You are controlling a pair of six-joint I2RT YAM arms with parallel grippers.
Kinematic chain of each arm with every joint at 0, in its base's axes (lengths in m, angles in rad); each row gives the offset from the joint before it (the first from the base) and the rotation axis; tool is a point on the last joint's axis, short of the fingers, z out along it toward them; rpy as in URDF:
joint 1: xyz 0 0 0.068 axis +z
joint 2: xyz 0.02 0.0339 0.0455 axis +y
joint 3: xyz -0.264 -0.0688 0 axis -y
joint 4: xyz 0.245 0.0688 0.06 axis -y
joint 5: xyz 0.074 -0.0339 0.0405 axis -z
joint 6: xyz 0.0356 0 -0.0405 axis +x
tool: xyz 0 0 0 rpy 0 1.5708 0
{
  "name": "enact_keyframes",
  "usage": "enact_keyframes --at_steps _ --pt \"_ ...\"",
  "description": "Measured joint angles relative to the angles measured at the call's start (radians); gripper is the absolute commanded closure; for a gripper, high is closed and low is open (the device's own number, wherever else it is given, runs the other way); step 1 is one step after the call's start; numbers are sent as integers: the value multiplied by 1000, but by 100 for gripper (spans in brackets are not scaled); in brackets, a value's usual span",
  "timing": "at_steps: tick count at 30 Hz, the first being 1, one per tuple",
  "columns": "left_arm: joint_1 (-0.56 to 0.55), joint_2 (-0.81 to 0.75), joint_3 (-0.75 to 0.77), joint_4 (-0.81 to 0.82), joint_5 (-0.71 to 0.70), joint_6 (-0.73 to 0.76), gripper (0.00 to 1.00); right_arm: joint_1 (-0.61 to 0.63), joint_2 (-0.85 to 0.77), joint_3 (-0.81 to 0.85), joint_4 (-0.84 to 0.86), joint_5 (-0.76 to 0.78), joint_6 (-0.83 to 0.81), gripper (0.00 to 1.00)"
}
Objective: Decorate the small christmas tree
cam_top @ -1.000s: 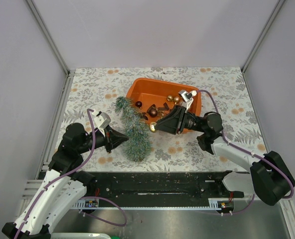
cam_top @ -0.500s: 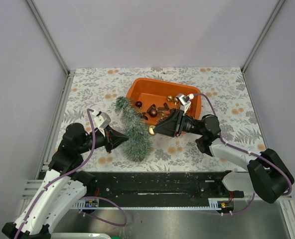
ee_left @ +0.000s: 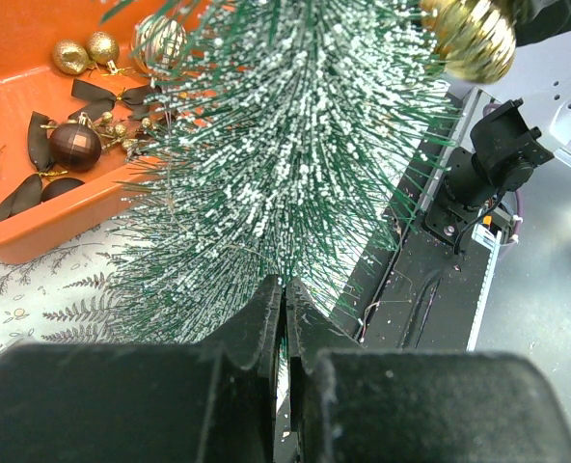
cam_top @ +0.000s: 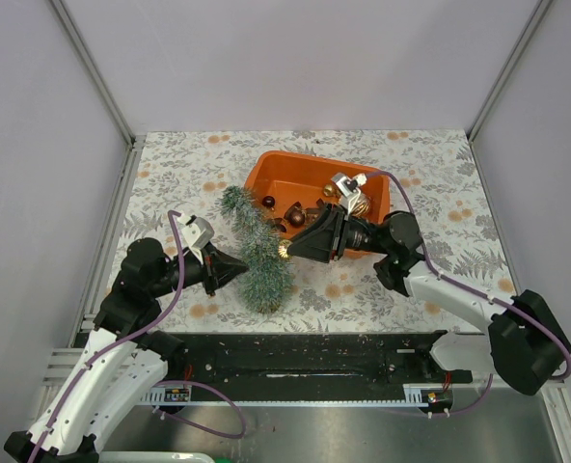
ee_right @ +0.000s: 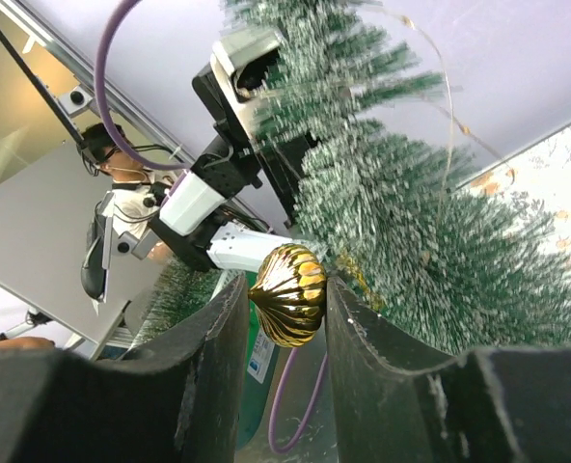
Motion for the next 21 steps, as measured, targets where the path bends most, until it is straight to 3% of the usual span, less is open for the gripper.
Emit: enact_keyframes --at_steps 10,21 --pt "1 0 0 0 0 0 94 -3 -17 101 -90 -24 -81 99" --pt "1 -2 0 -1 1 0 94 -69 36 99 4 -22 -22 99"
